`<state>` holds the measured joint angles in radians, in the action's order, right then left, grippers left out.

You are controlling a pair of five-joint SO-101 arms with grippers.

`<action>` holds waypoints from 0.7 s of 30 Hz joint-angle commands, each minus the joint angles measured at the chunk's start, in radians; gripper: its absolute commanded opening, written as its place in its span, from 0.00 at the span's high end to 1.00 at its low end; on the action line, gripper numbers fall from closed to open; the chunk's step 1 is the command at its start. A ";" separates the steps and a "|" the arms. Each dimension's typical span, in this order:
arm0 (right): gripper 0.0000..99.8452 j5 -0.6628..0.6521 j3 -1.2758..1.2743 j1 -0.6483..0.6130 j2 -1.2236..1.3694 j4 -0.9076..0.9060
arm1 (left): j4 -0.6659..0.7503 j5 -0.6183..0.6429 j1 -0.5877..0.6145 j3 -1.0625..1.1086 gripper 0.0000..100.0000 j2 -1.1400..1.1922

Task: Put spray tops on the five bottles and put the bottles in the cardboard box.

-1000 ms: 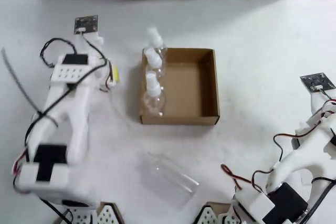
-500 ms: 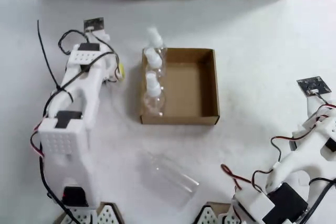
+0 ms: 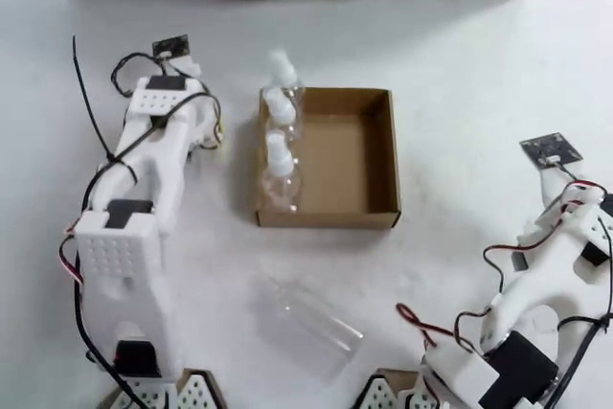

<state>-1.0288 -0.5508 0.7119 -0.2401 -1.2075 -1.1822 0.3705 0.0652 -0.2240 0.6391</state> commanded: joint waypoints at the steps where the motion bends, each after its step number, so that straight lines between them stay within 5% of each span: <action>1: 0.99 0.008 0.048 -0.033 -0.070 -0.104 | -0.195 0.009 0.002 -0.064 0.98 -0.125; 9: 0.99 0.112 0.031 -0.036 -0.435 -0.255 | -0.339 0.005 -0.084 0.169 0.98 -0.619; 21: 0.99 0.526 -0.057 -0.314 -0.883 -0.257 | -0.150 0.005 -0.093 0.628 0.98 -1.365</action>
<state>-0.6283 -0.6183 0.5033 -1.0257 -1.4622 -1.4047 0.3705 -0.0222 0.3268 -0.4918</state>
